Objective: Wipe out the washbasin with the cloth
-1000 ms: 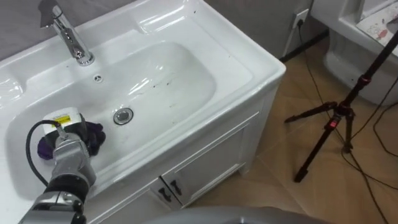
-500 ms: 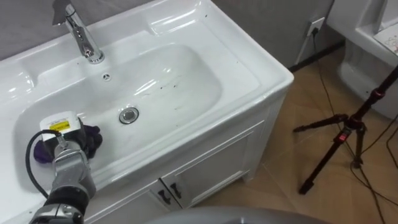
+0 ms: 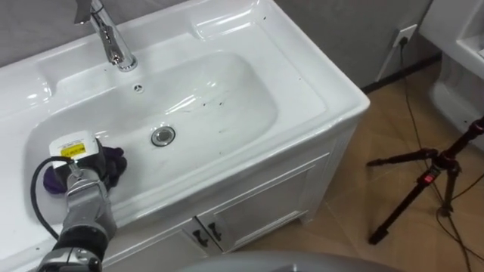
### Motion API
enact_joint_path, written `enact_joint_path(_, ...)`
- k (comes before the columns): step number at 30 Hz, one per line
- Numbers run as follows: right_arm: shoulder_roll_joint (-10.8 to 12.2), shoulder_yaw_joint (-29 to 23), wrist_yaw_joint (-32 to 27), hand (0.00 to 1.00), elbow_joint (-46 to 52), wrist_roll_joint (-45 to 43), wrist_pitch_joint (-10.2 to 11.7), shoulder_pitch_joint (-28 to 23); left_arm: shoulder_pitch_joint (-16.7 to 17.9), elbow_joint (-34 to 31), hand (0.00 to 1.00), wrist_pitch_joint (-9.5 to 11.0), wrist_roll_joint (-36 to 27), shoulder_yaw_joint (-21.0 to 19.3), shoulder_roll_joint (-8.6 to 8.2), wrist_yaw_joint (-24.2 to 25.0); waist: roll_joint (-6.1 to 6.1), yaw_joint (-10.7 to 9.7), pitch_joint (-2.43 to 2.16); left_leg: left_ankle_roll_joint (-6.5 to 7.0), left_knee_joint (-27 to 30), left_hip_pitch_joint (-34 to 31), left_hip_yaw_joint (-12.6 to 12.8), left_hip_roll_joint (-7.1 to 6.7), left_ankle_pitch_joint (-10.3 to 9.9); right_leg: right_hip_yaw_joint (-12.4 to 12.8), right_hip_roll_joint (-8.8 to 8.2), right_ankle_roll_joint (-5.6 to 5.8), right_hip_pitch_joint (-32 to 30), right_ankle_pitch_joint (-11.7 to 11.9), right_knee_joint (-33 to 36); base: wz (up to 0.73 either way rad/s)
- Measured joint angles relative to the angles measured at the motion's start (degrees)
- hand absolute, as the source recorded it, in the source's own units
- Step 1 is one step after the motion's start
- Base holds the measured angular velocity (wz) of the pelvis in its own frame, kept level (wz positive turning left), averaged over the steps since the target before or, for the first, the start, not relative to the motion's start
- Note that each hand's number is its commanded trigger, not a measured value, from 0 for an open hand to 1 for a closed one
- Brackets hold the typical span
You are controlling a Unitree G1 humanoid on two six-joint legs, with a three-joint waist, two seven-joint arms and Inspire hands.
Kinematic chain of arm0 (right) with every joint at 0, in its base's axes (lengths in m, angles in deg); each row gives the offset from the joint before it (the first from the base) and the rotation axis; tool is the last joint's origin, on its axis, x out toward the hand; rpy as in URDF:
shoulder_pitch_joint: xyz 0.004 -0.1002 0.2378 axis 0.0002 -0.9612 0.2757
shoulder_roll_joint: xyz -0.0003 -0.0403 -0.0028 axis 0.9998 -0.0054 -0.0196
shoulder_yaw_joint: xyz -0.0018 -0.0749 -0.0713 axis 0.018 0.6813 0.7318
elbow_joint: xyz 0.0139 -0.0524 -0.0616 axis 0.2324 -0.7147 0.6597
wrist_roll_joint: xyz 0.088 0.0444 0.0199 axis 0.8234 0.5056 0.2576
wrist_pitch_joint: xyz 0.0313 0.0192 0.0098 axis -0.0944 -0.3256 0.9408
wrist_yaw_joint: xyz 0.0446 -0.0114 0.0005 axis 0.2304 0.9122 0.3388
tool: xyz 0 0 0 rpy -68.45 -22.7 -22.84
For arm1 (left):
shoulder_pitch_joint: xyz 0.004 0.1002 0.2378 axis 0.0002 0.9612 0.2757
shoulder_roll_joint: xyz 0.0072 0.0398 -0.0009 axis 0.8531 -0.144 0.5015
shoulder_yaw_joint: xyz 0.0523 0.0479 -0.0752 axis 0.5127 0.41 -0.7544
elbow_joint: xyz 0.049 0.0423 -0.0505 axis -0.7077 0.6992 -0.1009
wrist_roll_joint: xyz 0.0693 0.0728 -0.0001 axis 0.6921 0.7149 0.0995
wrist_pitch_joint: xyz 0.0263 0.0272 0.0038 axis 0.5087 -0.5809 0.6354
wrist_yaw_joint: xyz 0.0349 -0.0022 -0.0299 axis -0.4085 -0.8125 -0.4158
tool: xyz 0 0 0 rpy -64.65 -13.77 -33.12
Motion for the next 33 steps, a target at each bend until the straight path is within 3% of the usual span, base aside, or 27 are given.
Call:
enact_joint_path(5, -0.1, 1.1, -2.8, 0.00, 0.3, 0.6, 2.2, 0.8, 0.0, 0.0, 1.00, 1.7, -7.3, -0.2, 0.02, -3.3, 0.01, 0.3, 0.01, 0.00, -0.1, -0.4, -0.6, -0.09, 0.0, -1.1, -0.15, 0.03, 0.1, -0.1, -0.2, 0.12)
enact_joint_path(10, -0.1, 1.0, -3.9, 0.00, 0.1, 0.6, 4.3, 1.0, -0.4, -0.1, 1.00, 6.3, -13.9, -4.4, -0.08, -3.9, 0.08, 0.3, 0.05, 0.00, -0.3, -1.1, -0.6, -0.13, 0.0, -2.4, -0.30, 0.04, 0.1, -0.1, -0.9, 0.14)
enact_joint_path(16, -0.1, 0.5, -4.3, 0.00, 0.0, 1.1, 6.8, 1.0, -0.4, -0.6, 1.00, 9.0, -17.8, -6.0, -0.08, -3.7, 0.75, 0.7, 0.40, 0.00, -0.1, -2.1, -0.5, -0.18, 0.0, -3.0, -0.40, 0.09, -0.6, -0.2, -1.0, 0.05)
enact_joint_path(22, -0.4, 0.9, -3.5, 0.00, -0.1, 6.4, 7.0, 1.1, -0.3, -3.8, 1.00, 9.6, -22.4, -6.9, -0.06, -3.2, 0.90, 1.6, 0.48, 0.00, -0.1, -3.0, -1.5, -0.35, 0.0, -3.5, -0.48, 0.09, -1.1, -0.2, -1.1, 0.04)
enact_joint_path(29, -0.7, 0.9, -3.4, 0.00, -0.3, 7.5, 7.4, 1.2, -0.1, -6.6, 1.00, 9.6, -23.5, -7.2, -0.02, -2.3, 1.33, 1.9, 0.55, 0.00, 0.1, -4.4, -1.5, -0.42, 0.0, -4.5, -0.61, 0.11, -2.2, -0.2, -1.5, 0.07)
enact_joint_path(31, -0.8, 0.6, -3.3, 0.00, 0.0, 7.5, 7.4, 0.9, 0.1, -8.5, 1.00, 9.5, -24.2, -7.9, -0.02, -2.0, 1.82, 2.5, 0.26, 0.00, 0.2, -4.9, -1.6, -0.41, 0.0, -4.6, -0.63, 0.11, -2.8, -0.2, -1.3, 0.00)
enact_joint_path(33, -1.1, 0.4, -3.3, 0.00, 0.0, 7.7, 7.5, 0.8, 0.1, -10.6, 1.00, 9.4, -24.2, -9.7, -0.02, -2.0, 1.94, 3.1, 0.78, 0.00, 0.2, -5.3, -2.1, -0.40, 0.0, -5.0, -0.63, 0.11, -3.2, -0.2, -1.0, 0.07)
